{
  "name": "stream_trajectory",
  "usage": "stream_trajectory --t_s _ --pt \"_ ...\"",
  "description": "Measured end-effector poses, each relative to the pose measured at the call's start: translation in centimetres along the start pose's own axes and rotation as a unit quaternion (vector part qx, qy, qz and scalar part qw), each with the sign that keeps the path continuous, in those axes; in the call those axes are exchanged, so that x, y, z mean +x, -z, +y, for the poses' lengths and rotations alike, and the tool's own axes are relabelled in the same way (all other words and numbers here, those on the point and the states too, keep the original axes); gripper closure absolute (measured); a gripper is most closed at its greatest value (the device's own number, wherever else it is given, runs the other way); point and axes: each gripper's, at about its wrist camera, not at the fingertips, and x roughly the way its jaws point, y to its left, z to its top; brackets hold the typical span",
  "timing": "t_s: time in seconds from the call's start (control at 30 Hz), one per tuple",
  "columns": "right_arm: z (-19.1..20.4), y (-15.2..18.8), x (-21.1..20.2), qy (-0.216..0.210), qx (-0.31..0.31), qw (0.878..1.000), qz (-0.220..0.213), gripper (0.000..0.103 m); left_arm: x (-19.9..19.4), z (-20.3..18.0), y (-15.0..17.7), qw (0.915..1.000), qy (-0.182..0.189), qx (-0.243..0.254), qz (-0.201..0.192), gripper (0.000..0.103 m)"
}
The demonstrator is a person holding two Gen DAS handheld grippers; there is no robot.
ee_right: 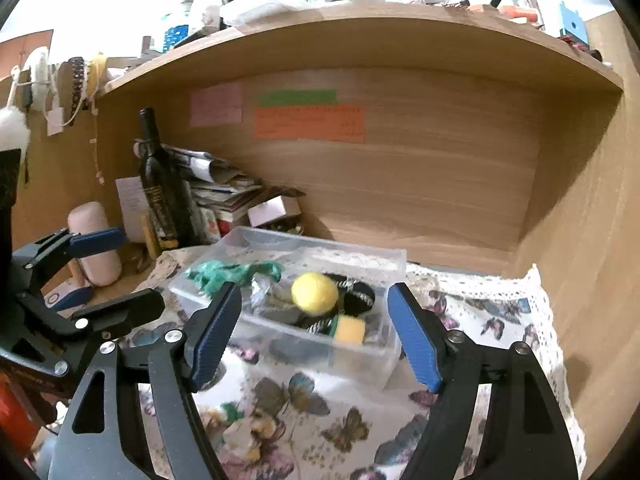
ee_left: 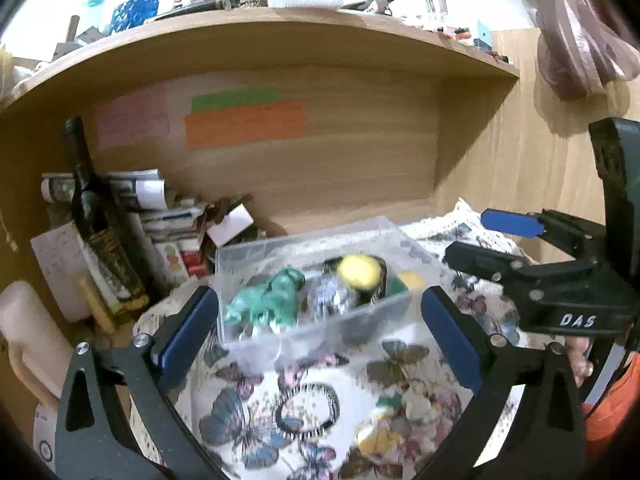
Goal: Organize soft objects
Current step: 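Lower the grey knit bag into the box with left tool while right tool drops the felt ball in, then grasp the black beaded bracelet with left tool while right tool grasps the floral scrunchie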
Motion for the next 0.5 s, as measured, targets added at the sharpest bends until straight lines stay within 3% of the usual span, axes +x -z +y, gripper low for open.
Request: stream_trajectory --t_s 0.23,0.5 --pt "0.6 3.1 -0.3 -0.012 0.018 0.999 0.029 0.030 -0.1 1.3 2.9 0.9990 0.002 -0.021 0.039 0.000" --pt "1.9 7.3 2.6 -0.040 0.040 0.993 0.100 0.029 1.6 3.1 6.9 0.9937 -0.007 -0.034 0.107 0.000"
